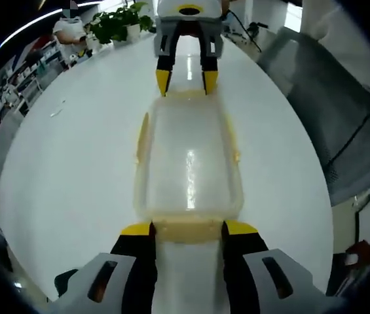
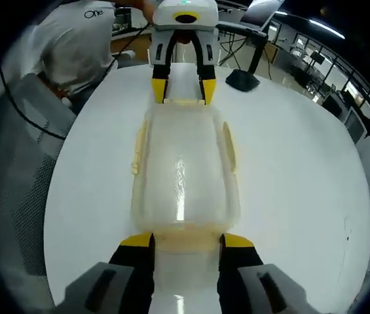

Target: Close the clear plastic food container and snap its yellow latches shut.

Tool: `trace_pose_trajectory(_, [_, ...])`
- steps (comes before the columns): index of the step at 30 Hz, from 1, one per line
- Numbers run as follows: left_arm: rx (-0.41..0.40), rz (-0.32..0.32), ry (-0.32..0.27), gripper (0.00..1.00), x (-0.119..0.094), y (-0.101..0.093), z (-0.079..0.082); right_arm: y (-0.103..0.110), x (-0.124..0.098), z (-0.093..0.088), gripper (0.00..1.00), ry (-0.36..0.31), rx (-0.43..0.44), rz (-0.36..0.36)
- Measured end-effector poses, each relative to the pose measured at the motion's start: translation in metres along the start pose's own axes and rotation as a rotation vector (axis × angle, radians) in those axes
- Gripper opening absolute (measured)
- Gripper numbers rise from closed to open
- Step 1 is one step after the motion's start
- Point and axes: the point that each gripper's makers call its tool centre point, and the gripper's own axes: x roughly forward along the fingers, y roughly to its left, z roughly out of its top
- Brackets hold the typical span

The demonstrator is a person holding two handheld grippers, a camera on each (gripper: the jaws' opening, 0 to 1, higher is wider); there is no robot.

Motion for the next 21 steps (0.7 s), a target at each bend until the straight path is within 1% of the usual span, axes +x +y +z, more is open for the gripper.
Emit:
trace_pose_trajectory(1, [-0.015, 0.004, -0.012, 0.37, -0.006, -0.001, 0.003, 0.0, -0.004, 0.003, 0.35, -0.006, -0.011, -0.002])
trace_pose_trajectory(4, [-0.029, 0.017, -0.022, 0.37, -0.019, -0.003, 0.009, 0.0, -0.017, 0.01, 0.35, -0.024, -0.025, -0.005])
trace_pose_trajectory(5, [-0.031, 0.018, -0.025, 0.37, -0.022, -0.004, 0.012, 0.001, -0.024, 0.013, 0.35, -0.03, -0.043, -0.014])
trace_pose_trajectory(6, [-0.03, 0.022, -0.027, 0.37, -0.025, -0.005, 0.014, 0.001, -0.028, 0.014, 0.35, -0.035, -0.047, -0.022])
trace_pose_trajectory(10, [-0.033, 0.03, -0.051, 0.37, -0.039, -0.008, 0.03, 0.002, -0.043, 0.014, 0.35, -0.045, -0.05, -0.02])
trace_pose_trajectory(16, [-0.03, 0.03, -0.053, 0.37, -0.045, -0.009, 0.051, 0.004, -0.065, 0.009, 0.35, -0.053, -0.044, -0.016])
trace_pose_trajectory(18, [-0.026, 0.027, -0.048, 0.37, -0.045, -0.009, 0.06, 0.005, -0.074, 0.004, 0.35, -0.053, -0.044, -0.018])
trace_pose_trajectory(21, [-0.024, 0.027, -0.047, 0.37, -0.044, -0.009, 0.077, 0.004, -0.086, -0.005, 0.35, -0.051, -0.04, -0.022])
